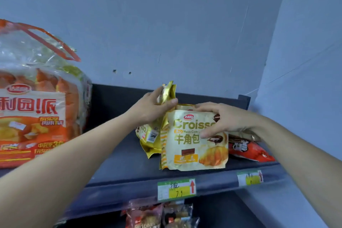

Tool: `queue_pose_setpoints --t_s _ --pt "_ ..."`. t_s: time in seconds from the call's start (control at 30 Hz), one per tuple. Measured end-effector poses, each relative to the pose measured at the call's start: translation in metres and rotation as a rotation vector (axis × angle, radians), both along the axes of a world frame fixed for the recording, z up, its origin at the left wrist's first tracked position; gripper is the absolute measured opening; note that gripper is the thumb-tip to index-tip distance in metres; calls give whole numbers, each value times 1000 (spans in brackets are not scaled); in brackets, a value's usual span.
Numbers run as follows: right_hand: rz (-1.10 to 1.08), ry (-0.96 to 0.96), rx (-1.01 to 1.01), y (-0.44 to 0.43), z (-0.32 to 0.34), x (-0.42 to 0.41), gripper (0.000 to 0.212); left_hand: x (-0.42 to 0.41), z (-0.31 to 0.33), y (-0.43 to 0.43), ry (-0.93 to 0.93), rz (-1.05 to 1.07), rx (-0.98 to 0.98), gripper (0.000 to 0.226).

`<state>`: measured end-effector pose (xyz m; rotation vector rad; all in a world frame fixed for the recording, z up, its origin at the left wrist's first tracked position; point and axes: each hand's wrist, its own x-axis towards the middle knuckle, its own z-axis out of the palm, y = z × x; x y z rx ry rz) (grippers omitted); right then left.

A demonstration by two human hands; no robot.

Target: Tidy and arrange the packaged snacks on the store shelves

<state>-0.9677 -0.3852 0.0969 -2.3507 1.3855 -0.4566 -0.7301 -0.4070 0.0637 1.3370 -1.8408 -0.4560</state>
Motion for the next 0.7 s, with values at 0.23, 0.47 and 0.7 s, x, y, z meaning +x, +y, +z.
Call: queue_pose_setpoints --t_s 0.23,0.47,0.7 --pt "8 76 -383 -17 -19 -2 71 -17 -6 -6 59 342 -34 40" --pt "5 259 -640 -21 -26 10 72 -13 -4 15 -120 463 -614 10" --pt "123 -807 234 -27 -2 23 64 -13 -12 19 -691 244 -1295 20"
